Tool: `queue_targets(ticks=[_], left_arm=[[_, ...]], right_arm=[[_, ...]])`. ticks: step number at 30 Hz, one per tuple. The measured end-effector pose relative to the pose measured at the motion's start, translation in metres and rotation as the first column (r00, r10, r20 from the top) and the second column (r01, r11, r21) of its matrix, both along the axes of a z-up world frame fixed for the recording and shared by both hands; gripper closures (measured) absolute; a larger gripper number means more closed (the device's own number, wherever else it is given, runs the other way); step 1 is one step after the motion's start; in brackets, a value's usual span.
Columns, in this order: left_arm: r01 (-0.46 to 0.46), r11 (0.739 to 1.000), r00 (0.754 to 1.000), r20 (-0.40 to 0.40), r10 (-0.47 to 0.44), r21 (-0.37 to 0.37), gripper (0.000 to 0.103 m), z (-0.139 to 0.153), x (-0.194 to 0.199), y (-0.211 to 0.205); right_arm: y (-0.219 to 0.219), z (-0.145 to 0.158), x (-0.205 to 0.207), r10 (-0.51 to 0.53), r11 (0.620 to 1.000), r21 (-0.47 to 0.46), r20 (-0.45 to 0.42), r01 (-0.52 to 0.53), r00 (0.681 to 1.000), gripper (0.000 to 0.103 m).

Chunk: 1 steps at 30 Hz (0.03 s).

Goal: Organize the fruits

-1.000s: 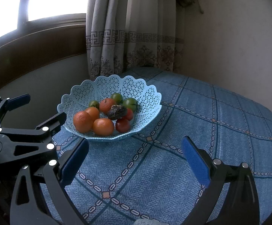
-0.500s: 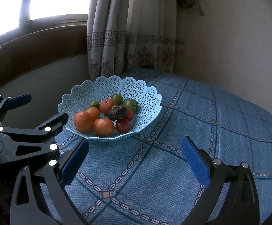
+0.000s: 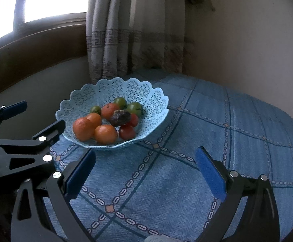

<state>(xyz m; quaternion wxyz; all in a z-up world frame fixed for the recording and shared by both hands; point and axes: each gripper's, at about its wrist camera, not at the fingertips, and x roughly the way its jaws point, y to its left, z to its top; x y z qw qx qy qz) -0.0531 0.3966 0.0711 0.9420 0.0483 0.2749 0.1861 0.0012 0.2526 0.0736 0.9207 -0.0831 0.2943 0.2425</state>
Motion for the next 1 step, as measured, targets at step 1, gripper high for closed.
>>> queue_targets(ticks=[1], left_arm=[[0.001, 1.000, 1.000, 0.000, -0.001, 0.000, 0.003, 0.0002, -0.0004, -0.0007]], right_arm=[[-0.0016, -0.0007, 0.0006, -0.006, 1.000, -0.002, -0.004, 0.006, 1.000, 0.005]])
